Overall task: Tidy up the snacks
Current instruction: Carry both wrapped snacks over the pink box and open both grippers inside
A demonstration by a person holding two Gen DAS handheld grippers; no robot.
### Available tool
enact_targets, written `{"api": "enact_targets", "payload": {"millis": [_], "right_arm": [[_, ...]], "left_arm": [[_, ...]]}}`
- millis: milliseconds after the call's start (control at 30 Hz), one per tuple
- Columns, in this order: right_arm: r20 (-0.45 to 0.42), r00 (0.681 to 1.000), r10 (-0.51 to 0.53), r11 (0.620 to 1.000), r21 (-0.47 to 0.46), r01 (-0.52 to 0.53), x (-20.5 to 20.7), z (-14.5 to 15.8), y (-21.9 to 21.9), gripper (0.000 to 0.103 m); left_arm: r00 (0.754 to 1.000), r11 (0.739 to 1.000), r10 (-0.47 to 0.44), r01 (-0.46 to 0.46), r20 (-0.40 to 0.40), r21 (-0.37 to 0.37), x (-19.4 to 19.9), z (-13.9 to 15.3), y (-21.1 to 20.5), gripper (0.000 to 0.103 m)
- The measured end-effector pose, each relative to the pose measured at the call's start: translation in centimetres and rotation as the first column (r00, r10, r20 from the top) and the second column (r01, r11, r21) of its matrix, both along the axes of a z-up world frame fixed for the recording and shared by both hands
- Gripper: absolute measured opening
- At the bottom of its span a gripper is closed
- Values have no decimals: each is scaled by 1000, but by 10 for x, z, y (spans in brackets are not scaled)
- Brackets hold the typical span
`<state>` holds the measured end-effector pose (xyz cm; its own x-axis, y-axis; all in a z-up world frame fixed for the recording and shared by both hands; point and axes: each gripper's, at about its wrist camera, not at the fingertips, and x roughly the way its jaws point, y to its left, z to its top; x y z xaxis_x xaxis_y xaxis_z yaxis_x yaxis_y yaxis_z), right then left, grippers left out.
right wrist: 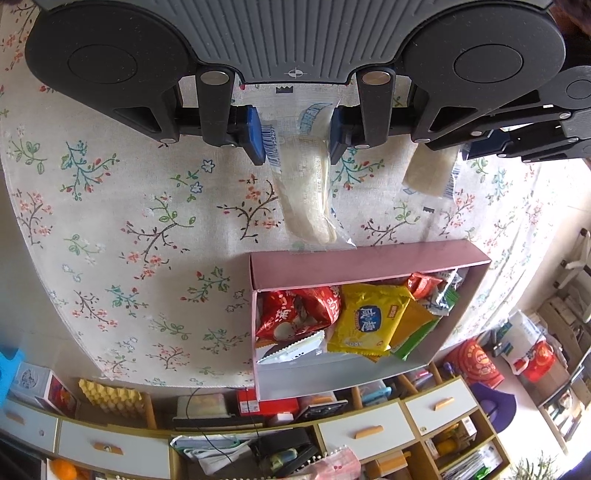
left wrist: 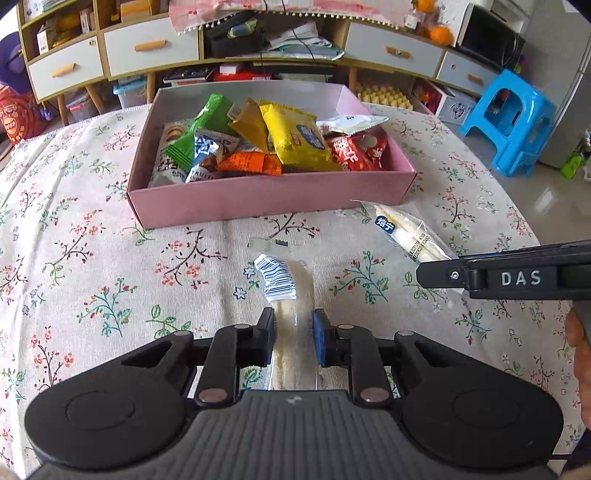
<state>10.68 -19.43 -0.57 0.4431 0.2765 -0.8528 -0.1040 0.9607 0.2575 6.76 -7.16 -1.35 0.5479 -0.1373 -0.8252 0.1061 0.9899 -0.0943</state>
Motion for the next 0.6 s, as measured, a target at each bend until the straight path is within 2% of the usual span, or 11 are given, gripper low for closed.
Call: {"api": "enact_targets", "payload": {"millis": [100, 433, 600], "right_arm": [[-3, 1000, -7, 999, 39, 7, 0, 3, -3, 34], [7, 1000, -1, 998, 57, 1, -2, 7, -1, 34], [39, 999, -13, 984, 180, 6, -4, 20, -11, 34]], "left_arm": [[1000, 1000, 2, -2, 4, -6, 0, 1, 1, 19], [1000, 999, 8, -7, 19, -45, 0, 8, 5, 19], [998, 991, 41, -34, 48, -133, 2, 28, 25, 19]]}}
